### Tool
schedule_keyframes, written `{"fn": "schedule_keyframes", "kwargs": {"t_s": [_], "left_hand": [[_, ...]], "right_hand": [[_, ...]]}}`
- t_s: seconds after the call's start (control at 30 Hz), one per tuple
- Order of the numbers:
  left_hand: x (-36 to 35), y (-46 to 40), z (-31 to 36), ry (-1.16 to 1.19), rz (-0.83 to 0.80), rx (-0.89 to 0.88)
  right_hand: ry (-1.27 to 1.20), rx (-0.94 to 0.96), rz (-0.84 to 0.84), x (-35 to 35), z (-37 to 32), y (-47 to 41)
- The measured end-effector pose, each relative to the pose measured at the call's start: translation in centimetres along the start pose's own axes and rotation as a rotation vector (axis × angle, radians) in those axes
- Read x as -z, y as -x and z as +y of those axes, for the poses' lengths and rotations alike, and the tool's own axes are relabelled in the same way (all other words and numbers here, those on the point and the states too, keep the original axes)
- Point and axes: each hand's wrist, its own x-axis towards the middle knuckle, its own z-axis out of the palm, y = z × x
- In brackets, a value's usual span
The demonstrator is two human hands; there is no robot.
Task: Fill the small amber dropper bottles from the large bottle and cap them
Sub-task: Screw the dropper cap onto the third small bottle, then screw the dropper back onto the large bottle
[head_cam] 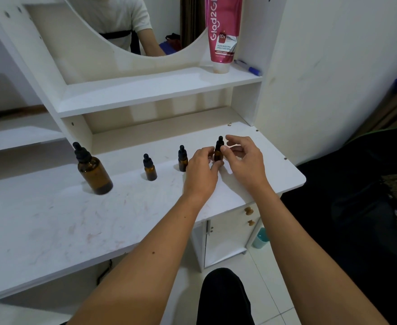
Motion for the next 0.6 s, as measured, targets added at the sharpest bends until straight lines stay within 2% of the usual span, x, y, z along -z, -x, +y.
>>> {"fn": "schedule_keyframes", "kwargs": {"t_s": [0.33,0.6], "left_hand": [[6.9,6.2,-1.0,0.178,0.119,0.088],[17.9,10.3,-4.8,0.093,0.287,0.125]], "right_hand": [[-0.097,-0.058,0.074,-0.9,-3.2,5.5],[-0.22,-0.024,-0.066,-7.9,-9.9,10.7]]}}
